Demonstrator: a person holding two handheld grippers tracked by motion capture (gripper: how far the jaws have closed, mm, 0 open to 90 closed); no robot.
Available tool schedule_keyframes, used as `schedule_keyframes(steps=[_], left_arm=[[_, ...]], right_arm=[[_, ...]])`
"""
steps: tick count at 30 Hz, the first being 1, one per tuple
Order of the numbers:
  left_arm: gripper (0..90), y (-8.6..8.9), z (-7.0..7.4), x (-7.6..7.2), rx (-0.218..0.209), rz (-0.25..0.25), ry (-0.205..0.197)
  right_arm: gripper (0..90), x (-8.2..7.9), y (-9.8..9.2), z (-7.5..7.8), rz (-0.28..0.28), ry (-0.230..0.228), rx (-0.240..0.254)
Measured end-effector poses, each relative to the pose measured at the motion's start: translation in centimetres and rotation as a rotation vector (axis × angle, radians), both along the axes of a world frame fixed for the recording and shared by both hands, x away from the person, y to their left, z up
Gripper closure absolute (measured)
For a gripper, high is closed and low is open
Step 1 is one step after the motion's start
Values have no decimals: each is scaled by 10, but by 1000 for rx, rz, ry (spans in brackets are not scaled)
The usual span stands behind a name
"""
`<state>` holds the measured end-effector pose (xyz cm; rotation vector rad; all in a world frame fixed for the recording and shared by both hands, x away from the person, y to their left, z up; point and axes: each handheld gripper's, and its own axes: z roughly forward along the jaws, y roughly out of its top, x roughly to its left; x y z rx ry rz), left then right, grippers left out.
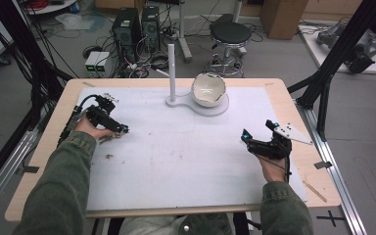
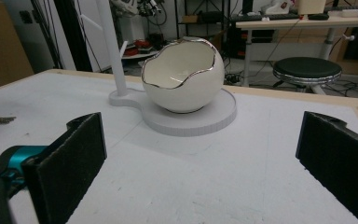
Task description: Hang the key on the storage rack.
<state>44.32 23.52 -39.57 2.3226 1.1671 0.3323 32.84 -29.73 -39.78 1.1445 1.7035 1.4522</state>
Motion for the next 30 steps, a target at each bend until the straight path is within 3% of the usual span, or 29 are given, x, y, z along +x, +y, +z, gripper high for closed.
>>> schedule_keyframes(steps=[2,8,17,23,30], left_arm=[[22,-3,-2,3,24,-17,26],[76,-7,-4,9,42,-32,68],[178,-5,-11,13,79,-45,77],[262,-6,-13,14,78,-61,84],[301,-8,-16,14,81,-74,91]], right_arm=[[5,0,-1,0,2,5,5],[5,1,-1,0,8,2,2],[6,1,-2,0,9,-3,1],[5,1,0,0,11,-4,-3],[5,1,-1,0,8,1,4]])
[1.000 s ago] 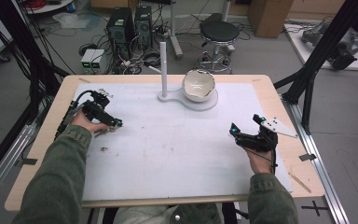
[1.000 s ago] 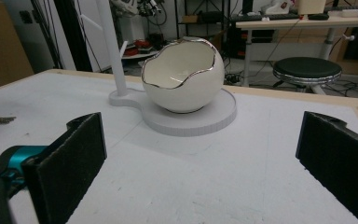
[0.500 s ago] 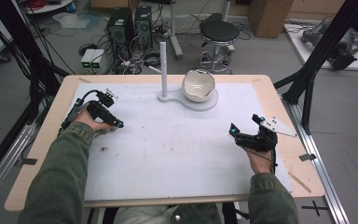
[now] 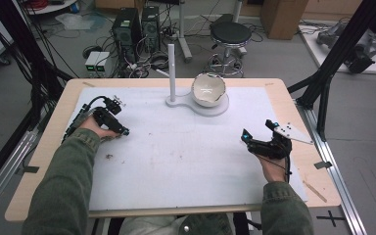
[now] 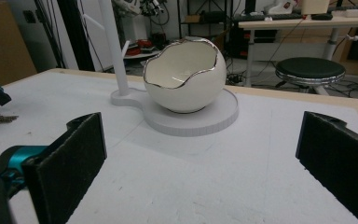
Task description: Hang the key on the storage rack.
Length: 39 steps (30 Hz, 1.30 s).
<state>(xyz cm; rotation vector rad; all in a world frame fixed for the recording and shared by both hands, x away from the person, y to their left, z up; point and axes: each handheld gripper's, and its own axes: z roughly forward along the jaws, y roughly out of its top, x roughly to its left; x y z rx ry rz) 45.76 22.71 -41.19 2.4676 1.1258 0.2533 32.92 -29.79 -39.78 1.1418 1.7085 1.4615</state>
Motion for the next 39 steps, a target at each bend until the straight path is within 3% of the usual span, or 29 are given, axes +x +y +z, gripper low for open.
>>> schedule_keyframes(steps=[12,24,30,35,36,39], left_arm=[[326,0,-5,2,47,7,-3],[377,0,-7,3,51,4,8],[481,-1,-8,2,29,-6,38],[578,-1,-8,1,18,-40,34],[673,-1,-8,1,7,-39,30],[699,-1,-8,2,-1,-50,35]], right_arm=[[6,0,0,0,2,-5,-6],[6,1,-1,0,0,-7,-6],[6,0,-1,0,-1,-6,-6],[6,0,0,0,4,-5,-8],[6,0,0,0,5,-5,-6],[6,0,0,0,5,-4,-6]])
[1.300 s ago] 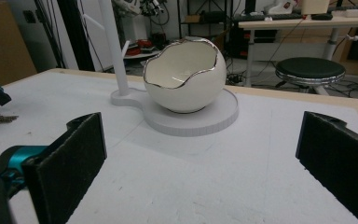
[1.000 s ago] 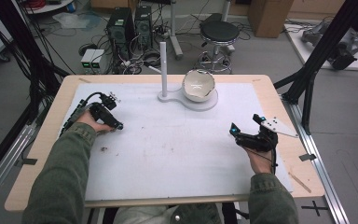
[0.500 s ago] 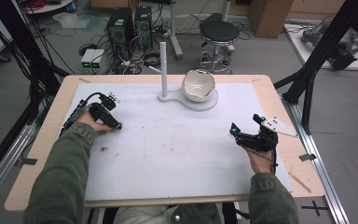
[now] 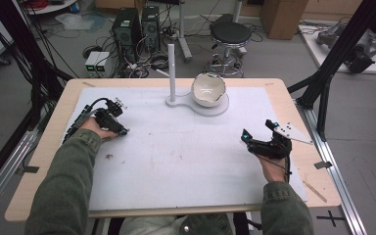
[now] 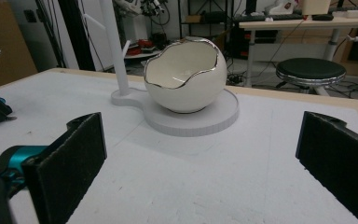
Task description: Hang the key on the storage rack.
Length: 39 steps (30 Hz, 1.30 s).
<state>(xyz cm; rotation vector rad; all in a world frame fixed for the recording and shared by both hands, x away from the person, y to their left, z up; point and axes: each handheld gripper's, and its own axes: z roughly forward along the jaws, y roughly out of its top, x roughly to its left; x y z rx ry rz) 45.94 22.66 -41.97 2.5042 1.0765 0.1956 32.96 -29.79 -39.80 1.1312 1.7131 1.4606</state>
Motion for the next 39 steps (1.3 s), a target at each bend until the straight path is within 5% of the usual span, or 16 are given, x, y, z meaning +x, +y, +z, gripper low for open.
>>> schedule_keyframes(steps=[4,14,30,39], left_arm=[[800,-1,1,-1,-17,-18,0],[806,-3,1,-4,-1,-50,-20],[808,-1,9,-10,-1,-73,1],[808,8,23,-16,-28,-49,-49]], right_arm=[[6,0,1,0,3,1,-8],[9,1,0,-1,6,2,-8],[10,0,1,0,7,6,1],[9,0,0,0,8,8,16]])
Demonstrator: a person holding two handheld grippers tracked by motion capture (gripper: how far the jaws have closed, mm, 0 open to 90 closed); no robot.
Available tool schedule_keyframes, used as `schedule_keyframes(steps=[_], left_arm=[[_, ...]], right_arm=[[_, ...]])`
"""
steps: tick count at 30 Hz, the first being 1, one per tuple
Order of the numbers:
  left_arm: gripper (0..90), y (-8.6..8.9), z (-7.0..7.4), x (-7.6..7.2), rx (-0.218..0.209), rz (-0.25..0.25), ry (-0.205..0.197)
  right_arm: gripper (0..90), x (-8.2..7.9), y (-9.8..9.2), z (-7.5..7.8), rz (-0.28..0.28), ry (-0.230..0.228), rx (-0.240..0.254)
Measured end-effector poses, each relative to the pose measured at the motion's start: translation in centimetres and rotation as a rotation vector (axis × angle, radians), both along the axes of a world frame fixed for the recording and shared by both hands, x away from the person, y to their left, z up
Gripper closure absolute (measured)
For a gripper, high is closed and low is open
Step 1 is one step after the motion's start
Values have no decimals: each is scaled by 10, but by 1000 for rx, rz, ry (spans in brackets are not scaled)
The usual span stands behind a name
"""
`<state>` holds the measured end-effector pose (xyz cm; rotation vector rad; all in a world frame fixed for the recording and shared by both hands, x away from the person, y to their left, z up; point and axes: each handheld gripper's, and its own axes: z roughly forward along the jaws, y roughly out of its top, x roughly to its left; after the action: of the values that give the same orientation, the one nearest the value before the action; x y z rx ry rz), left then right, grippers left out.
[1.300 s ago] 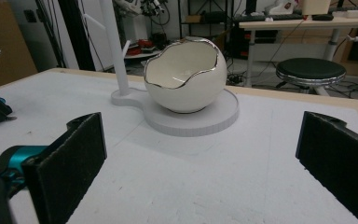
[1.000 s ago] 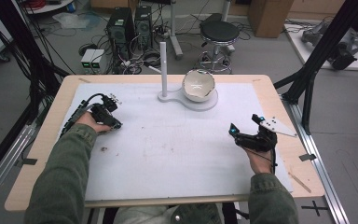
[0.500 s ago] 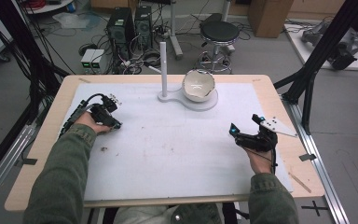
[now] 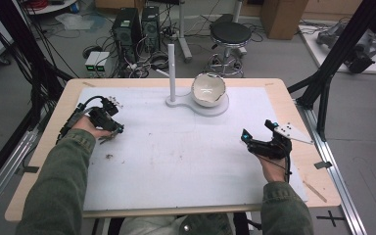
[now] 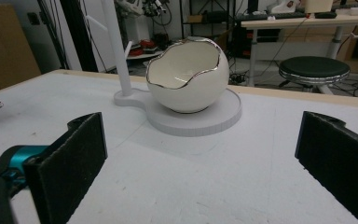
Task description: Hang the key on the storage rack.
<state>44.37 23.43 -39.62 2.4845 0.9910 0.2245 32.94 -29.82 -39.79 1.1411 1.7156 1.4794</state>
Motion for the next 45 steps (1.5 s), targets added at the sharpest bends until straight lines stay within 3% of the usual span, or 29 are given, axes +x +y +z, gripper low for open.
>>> schedule_keyframes(steps=[3,10,14,17,20,30,34,45], left_arm=[[809,4,5,-2,-11,5,-16],[810,3,19,-7,-14,-14,-44],[812,7,26,-11,-39,-11,-60],[869,9,29,-12,-39,-8,-67],[869,12,34,-14,-65,0,-73],[870,22,45,-19,-82,15,-101],[869,20,57,-20,-71,6,-119],[869,13,84,-24,-89,-17,-160]], right_arm=[[9,0,-1,0,-2,-2,3],[9,0,-6,1,-11,5,65],[9,1,-6,0,-9,11,76],[9,1,-6,0,-6,14,78],[9,1,-6,0,-6,10,78],[9,1,-5,0,-5,16,80],[9,1,-5,0,-1,13,76],[9,1,-6,0,1,15,77]])
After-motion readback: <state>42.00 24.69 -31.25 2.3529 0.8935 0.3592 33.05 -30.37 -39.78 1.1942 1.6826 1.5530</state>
